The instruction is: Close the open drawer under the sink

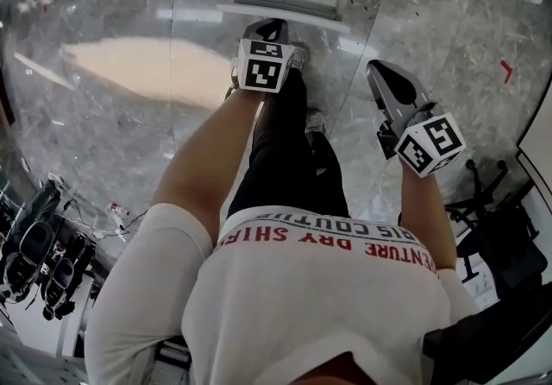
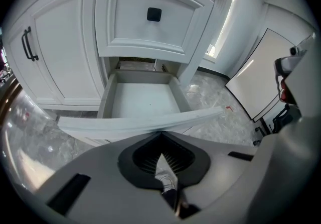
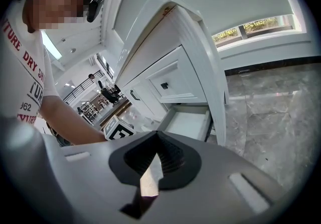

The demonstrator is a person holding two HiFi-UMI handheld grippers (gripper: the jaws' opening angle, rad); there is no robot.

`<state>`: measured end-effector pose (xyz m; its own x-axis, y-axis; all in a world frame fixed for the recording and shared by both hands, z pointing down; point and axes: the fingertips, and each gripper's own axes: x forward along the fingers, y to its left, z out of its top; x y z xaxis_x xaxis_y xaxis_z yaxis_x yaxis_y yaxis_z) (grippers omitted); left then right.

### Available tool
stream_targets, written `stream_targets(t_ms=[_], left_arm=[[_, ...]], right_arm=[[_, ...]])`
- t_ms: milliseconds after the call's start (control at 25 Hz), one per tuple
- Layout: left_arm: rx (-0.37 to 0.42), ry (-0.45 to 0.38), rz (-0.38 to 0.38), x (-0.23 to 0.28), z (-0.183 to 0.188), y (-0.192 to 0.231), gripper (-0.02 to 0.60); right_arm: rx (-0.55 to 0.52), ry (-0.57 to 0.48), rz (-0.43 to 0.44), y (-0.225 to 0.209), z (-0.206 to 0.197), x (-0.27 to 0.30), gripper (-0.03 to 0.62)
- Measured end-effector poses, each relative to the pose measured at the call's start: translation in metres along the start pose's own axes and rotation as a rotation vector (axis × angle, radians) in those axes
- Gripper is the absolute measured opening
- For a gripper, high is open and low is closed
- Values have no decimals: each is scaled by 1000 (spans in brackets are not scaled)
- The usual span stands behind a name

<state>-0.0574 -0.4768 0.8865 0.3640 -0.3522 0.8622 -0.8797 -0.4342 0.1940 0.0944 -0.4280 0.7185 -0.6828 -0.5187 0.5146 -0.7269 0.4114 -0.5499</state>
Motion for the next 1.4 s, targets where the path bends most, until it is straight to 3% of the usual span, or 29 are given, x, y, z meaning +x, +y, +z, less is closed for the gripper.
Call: stream_targets(t_ms=[360,800,1160,1400], left_arm=[[-23,-25,-10,13,24,8,2],[33,-102,-2,41,94,27,2],[39,-108,-7,58,127,34,2],[-27,-131,8,64,156,41,2]], right_arm=[[15,3,-2,-6,-7,2,0],[32,-11,-21,-21,-1,3,0],[29,-18,-19,-25,4,2,0],[17,-14,-16,-26,2,-2,0]])
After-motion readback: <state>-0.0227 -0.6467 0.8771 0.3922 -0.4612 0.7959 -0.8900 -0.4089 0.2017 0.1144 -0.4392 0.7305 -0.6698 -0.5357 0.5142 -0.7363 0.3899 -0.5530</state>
